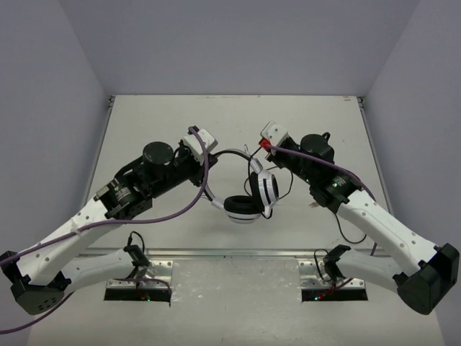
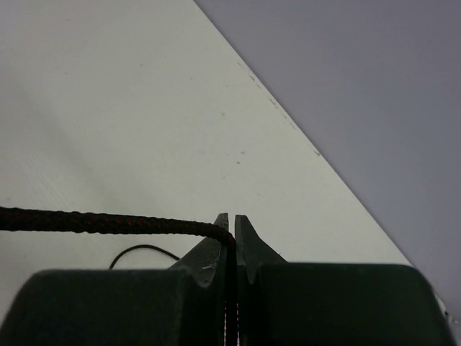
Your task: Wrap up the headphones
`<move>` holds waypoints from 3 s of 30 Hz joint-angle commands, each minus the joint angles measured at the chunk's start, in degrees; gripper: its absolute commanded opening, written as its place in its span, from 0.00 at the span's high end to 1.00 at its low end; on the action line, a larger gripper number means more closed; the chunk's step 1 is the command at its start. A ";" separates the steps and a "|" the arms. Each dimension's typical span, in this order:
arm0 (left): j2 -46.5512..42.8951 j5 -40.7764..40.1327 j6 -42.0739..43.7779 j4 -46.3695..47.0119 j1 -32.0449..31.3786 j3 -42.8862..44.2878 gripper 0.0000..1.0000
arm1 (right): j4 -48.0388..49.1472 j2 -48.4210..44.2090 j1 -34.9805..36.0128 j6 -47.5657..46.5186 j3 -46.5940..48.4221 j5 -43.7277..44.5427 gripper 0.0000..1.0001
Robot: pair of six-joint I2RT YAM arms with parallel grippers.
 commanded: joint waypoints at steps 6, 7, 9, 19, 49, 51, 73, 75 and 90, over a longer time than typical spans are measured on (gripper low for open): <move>-7.72 5.01 -11.99 15.85 -0.78 3.99 1.00 | 10.50 -0.39 -0.92 9.13 -3.53 -17.18 0.97; -7.98 5.88 -12.81 17.42 -0.78 4.52 1.00 | 11.92 -1.09 -0.92 10.20 -3.97 -18.32 0.93; -9.47 6.67 -15.70 20.84 -0.78 4.08 1.00 | 17.35 -2.49 -0.92 13.36 -5.99 -20.78 0.87; -13.35 -6.03 -25.99 27.38 -0.78 7.59 1.00 | 34.33 7.33 -0.92 28.30 -6.44 -34.93 0.87; 25.24 -52.55 -33.11 10.66 10.47 27.75 1.00 | 27.33 1.10 12.35 28.31 -17.70 -32.48 0.99; 24.97 -56.23 -32.33 12.33 9.33 24.84 1.00 | 21.82 0.75 12.61 26.82 -14.46 -32.48 0.99; 15.14 -23.12 -23.01 34.05 5.63 -25.44 1.00 | -30.86 7.42 14.46 -9.38 20.71 -6.22 0.99; 14.34 -22.15 -22.31 34.57 4.50 -27.20 1.00 | -30.96 8.30 14.46 -11.06 21.33 -0.51 0.99; 3.45 -27.93 -16.86 31.77 -13.07 -29.23 1.00 | -13.55 14.64 5.77 -15.20 24.06 17.53 0.98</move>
